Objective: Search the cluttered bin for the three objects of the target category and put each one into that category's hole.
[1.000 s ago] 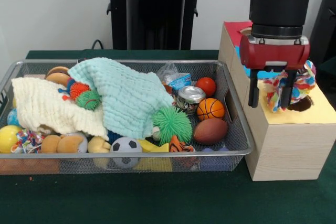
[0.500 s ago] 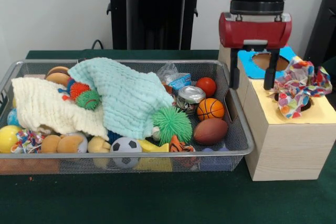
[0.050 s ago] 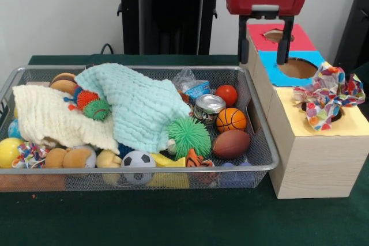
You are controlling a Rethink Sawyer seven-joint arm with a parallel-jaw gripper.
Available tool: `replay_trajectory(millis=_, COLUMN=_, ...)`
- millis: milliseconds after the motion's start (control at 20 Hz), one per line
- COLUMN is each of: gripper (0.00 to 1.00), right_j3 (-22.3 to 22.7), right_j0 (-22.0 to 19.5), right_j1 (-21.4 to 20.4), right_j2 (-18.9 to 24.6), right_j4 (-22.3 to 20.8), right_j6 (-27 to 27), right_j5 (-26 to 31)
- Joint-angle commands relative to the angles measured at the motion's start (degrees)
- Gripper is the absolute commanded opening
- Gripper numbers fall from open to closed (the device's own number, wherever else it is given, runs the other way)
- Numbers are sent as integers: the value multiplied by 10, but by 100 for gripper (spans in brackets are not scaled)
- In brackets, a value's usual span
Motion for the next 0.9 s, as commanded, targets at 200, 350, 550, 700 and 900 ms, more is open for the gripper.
replay_trajectory(millis=200, gripper=100, right_j3=62, right_j0=8, right_j1=2, right_j2=15, right_j4=-25, right_j6=46, right_j5=54)
replay_trajectory(millis=350, gripper=100, right_j3=79, right_j0=1, right_j1=-11, right_j2=34, right_j4=3, right_j6=53, right_j5=71)
replay_trajectory(millis=550, gripper=100, right_j3=73, right_j0=23, right_j1=-22, right_j2=27, right_j4=11, right_j6=75, right_j5=92)
replay_trajectory(millis=700, gripper=0, right_j3=70, right_j0=37, right_j1=-20, right_j2=19, right_j4=14, right_j6=92, right_j5=93)
replay_trajectory(millis=900, gripper=0, right_j3=64, right_j0=56, right_j1=-17, right_j2=8, right_j4=19, right_j6=116, right_j5=83)
